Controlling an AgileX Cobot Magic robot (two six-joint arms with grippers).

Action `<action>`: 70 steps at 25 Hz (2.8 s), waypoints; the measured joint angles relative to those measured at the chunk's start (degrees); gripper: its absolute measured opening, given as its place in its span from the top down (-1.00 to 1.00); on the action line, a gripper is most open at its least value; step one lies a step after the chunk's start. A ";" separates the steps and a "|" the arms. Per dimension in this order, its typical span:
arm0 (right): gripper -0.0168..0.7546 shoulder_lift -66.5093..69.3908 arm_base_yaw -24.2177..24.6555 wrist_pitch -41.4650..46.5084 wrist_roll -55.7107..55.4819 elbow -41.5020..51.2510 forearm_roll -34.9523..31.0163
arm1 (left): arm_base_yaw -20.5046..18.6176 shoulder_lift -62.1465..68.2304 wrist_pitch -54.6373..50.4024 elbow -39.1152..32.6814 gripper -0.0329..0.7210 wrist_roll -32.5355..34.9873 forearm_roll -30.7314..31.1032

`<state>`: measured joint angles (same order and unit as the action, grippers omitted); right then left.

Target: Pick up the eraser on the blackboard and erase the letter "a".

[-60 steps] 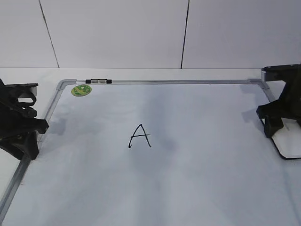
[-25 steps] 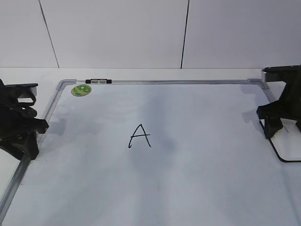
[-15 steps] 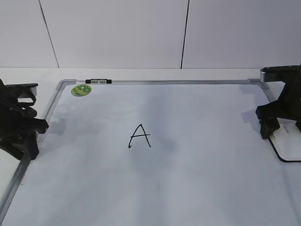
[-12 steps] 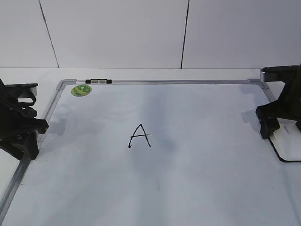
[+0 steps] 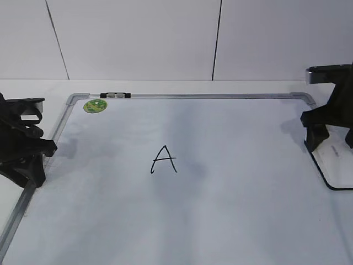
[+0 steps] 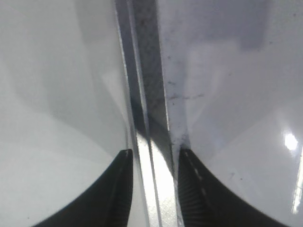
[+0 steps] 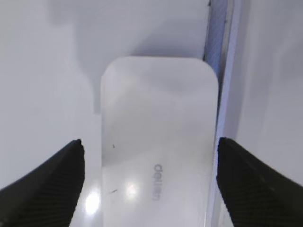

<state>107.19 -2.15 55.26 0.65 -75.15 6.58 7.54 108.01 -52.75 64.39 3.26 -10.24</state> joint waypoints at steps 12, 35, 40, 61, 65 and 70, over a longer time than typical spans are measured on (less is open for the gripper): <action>-0.66 0.00 0.00 8.04 0.20 -6.17 -0.95 | 0.00 0.00 0.00 0.00 0.13 0.00 0.31; -0.64 -2.98 0.00 8.84 0.77 -6.42 -3.37 | 0.00 -0.94 -3.57 3.68 -0.24 -0.07 1.12; -0.63 -4.59 0.00 8.84 0.77 -6.42 -3.37 | 0.00 -3.52 -4.65 6.14 -0.24 -0.07 1.12; -0.58 -14.66 0.00 12.84 4.75 -6.42 -4.75 | 0.00 -16.18 -7.87 6.40 -0.24 -0.07 6.01; -0.58 -17.35 0.00 13.88 5.58 -6.42 -6.58 | 0.00 -19.18 -7.98 6.40 -0.26 -0.07 7.03; -0.58 -23.04 0.00 13.27 5.80 -6.42 -6.58 | 0.00 -24.12 -8.20 6.40 -0.32 -0.07 7.93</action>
<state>84.16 -2.15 68.54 6.45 -81.57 0.00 7.54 83.88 -60.95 70.79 3.19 -2.31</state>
